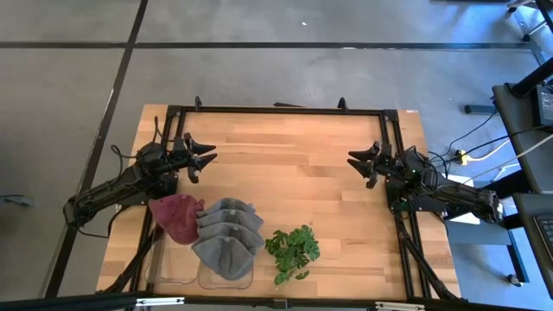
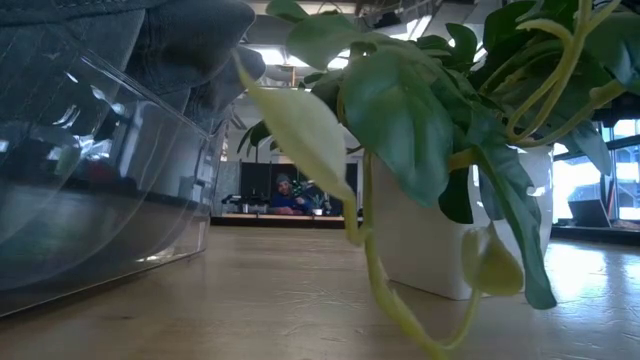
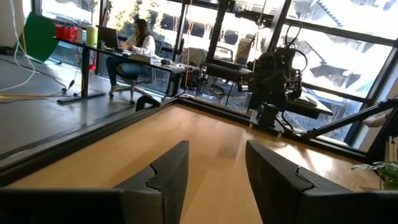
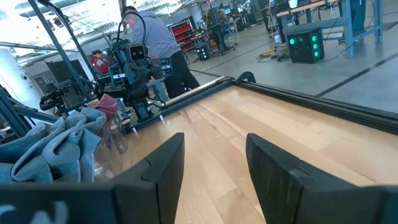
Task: Pick & Place hat
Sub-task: Return to Home Position
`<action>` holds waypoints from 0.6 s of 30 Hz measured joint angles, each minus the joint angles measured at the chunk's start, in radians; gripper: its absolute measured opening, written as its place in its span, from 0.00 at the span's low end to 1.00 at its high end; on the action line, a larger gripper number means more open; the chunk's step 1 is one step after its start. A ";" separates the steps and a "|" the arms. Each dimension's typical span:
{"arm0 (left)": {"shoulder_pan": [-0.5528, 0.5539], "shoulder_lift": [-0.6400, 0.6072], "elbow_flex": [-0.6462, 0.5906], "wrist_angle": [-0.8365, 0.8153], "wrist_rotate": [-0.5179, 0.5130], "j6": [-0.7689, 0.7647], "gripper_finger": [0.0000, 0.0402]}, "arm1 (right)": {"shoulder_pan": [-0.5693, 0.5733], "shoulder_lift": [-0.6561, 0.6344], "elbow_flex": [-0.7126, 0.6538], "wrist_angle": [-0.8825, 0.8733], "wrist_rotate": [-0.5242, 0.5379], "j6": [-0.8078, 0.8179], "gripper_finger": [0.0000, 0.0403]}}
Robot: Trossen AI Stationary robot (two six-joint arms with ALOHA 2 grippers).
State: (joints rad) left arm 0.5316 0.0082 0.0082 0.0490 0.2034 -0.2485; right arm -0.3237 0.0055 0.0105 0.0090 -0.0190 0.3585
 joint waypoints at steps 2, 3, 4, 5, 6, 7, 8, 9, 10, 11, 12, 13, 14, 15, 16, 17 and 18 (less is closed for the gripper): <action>0.000 0.000 0.000 0.000 0.000 0.000 0.39 | 0.000 0.000 0.000 0.000 0.000 0.000 0.43; 0.000 0.000 0.000 0.000 0.000 0.000 0.39 | 0.000 0.000 0.000 0.000 0.000 0.000 0.43; 0.000 0.000 0.000 0.000 0.000 0.000 0.39 | 0.000 0.000 0.000 0.000 0.000 0.000 0.43; 0.000 0.000 0.000 0.000 0.000 0.000 0.39 | 0.000 0.000 0.000 0.000 0.000 0.000 0.43; 0.000 0.000 0.000 0.000 0.000 0.000 0.39 | 0.000 0.000 0.000 0.000 0.000 0.000 0.43; 0.000 0.000 0.000 0.000 0.000 0.000 0.39 | 0.000 0.000 0.000 0.000 0.000 0.000 0.43; 0.000 0.000 0.000 0.000 0.000 0.000 0.39 | 0.000 0.000 0.000 0.000 0.000 0.000 0.43; 0.000 0.000 0.000 0.000 0.000 0.000 0.39 | 0.000 0.000 0.000 0.000 0.000 0.000 0.43; 0.000 0.000 0.000 0.000 0.000 0.000 0.39 | 0.000 0.000 0.000 0.000 0.000 0.000 0.43; 0.000 0.000 0.000 0.000 0.000 0.000 0.39 | 0.000 0.000 0.000 0.000 0.000 0.000 0.43; 0.000 0.000 0.000 0.000 0.000 0.000 0.39 | 0.000 0.000 0.000 0.000 0.000 0.000 0.43; 0.000 0.000 0.000 0.000 0.000 0.000 0.39 | 0.000 0.000 0.000 0.000 0.000 0.000 0.43; 0.000 0.000 0.000 0.000 0.000 0.000 0.39 | 0.000 0.000 0.000 0.000 0.000 0.000 0.43; 0.000 0.000 0.000 0.000 0.000 0.000 0.39 | 0.000 0.000 0.000 0.000 0.000 0.000 0.43; 0.000 0.000 0.000 0.000 0.000 0.000 0.39 | 0.000 0.000 0.000 0.000 0.000 0.000 0.43; 0.000 0.000 0.000 0.000 0.000 0.000 0.39 | 0.000 0.000 0.000 0.000 0.000 0.000 0.43; 0.000 0.000 0.000 0.000 0.000 0.000 0.39 | 0.000 0.000 0.000 0.000 0.000 0.000 0.43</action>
